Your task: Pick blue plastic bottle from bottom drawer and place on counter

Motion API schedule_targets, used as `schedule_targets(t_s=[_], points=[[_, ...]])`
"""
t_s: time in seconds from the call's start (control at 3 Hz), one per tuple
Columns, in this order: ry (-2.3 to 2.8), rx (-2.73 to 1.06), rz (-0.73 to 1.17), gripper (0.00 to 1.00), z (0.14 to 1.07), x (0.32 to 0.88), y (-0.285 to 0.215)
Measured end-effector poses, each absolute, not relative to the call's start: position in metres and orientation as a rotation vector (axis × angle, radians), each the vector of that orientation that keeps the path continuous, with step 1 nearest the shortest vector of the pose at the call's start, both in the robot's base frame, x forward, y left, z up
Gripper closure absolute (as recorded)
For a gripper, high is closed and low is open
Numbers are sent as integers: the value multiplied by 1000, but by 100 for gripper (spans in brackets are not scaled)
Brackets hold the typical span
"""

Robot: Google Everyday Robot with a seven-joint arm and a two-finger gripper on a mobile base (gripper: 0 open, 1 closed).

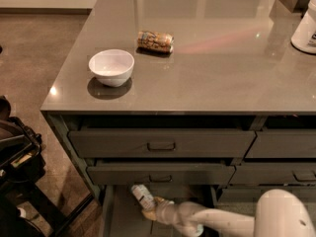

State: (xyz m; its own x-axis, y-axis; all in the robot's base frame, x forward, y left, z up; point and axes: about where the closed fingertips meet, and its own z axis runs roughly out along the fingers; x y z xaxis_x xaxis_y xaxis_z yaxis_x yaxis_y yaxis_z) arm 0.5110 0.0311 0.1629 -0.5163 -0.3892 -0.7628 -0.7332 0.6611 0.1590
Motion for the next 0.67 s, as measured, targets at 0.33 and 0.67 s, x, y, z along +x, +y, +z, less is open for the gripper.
schedule_targets(t_s=[0.33,0.67], points=[[2223,-962,697,100,185,505,-14],[2335,-1047,812,100,180,485,-41]])
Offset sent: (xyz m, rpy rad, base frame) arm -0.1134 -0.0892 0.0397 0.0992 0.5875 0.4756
